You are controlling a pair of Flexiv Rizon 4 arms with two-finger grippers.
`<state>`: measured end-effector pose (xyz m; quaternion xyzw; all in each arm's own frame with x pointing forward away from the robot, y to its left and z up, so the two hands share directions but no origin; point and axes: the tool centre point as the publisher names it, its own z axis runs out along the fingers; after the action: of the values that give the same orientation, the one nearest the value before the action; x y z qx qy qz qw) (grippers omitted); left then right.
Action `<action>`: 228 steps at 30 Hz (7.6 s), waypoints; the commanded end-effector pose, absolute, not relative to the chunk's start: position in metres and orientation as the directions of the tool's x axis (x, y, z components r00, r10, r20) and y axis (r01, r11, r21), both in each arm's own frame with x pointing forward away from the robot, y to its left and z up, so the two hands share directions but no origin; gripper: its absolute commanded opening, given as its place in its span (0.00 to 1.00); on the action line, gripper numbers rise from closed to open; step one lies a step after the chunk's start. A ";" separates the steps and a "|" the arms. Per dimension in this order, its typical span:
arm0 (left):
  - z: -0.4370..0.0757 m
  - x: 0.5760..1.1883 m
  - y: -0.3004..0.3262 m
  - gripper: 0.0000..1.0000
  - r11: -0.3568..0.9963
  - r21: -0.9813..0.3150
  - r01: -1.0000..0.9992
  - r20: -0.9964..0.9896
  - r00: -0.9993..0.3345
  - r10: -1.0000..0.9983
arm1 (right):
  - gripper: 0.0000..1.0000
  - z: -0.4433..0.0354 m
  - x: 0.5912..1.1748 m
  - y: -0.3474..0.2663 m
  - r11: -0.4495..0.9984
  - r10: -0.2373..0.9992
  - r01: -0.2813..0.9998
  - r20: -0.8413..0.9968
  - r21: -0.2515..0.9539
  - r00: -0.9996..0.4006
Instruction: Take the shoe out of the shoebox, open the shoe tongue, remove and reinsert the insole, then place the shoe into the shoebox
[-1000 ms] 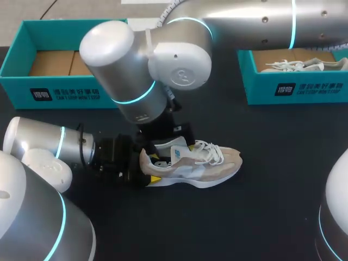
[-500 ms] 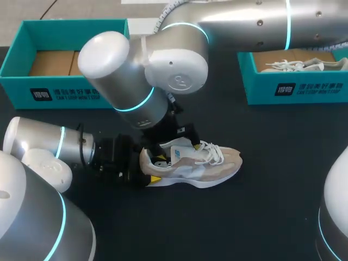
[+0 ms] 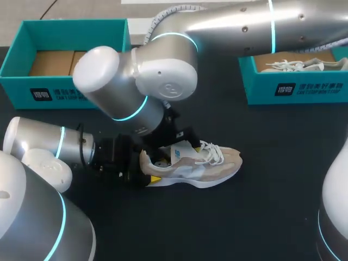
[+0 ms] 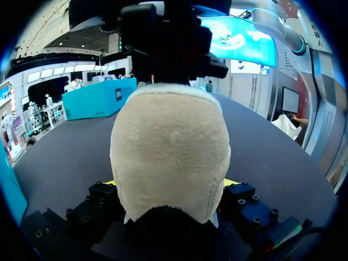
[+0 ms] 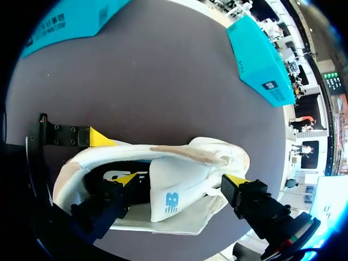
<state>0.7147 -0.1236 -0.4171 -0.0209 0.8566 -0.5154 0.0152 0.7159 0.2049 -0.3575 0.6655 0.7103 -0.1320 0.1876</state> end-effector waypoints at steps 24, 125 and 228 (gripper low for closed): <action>-0.418 0.714 -0.122 0.00 0.470 -0.882 -0.020 -0.005 -0.999 -0.051 | 1.00 -0.337 0.700 0.170 -0.354 0.775 0.894 -0.449 0.274 0.445; -0.418 0.714 -0.122 0.00 0.470 -0.882 -0.020 -0.005 -0.999 -0.051 | 1.00 -0.297 0.726 0.103 -0.122 0.959 0.949 -0.213 0.289 0.188; -0.418 0.714 -0.122 0.00 0.470 -0.882 -0.020 -0.005 -0.999 -0.051 | 0.00 -0.306 0.709 0.220 0.986 0.165 0.168 -0.291 0.014 -0.942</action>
<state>0.7149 -0.1233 -0.4171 -0.0209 0.8567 -0.5153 0.0148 0.7066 0.2264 -0.3018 0.2060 0.9589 -0.0719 0.1812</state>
